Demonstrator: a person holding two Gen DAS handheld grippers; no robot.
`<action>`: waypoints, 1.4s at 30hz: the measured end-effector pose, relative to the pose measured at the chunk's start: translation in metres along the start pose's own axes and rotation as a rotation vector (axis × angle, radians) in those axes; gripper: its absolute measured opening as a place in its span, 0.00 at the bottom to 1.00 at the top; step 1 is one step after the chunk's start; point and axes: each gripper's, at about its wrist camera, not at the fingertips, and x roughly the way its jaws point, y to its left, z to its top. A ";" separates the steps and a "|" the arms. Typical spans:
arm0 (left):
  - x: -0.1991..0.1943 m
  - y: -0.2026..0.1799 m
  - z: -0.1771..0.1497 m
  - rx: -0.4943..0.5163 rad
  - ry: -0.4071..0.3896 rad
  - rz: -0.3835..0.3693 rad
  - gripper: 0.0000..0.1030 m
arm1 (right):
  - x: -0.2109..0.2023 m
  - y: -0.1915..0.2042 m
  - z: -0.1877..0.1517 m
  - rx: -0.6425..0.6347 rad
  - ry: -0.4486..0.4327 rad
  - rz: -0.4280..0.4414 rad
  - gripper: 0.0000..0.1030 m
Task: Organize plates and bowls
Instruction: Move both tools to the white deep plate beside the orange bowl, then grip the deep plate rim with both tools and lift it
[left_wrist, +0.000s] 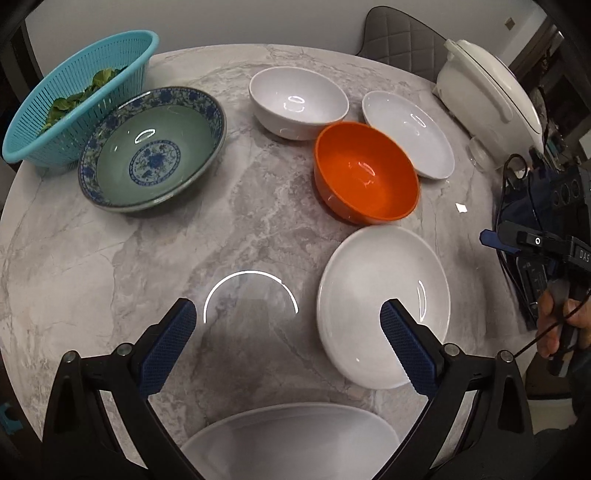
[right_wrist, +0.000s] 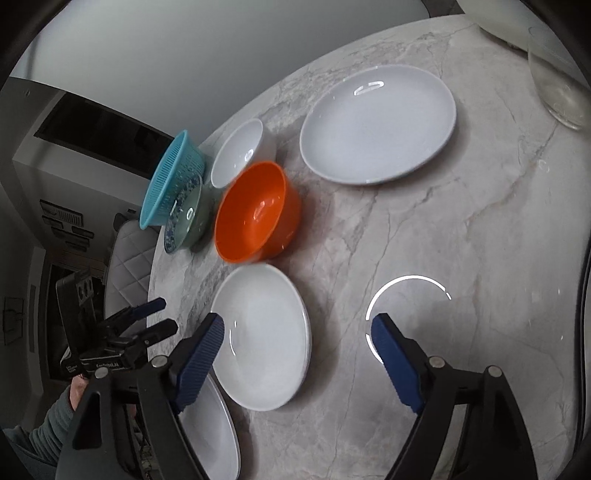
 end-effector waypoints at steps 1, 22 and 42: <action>-0.001 -0.005 0.010 0.013 -0.001 -0.012 0.97 | -0.002 0.000 0.008 0.000 -0.021 0.005 0.82; 0.147 -0.119 0.298 0.472 0.214 0.017 0.66 | 0.010 -0.096 0.099 0.411 -0.214 -0.160 0.61; 0.222 -0.131 0.279 0.503 0.412 -0.122 0.23 | 0.021 -0.129 0.106 0.462 -0.167 -0.039 0.38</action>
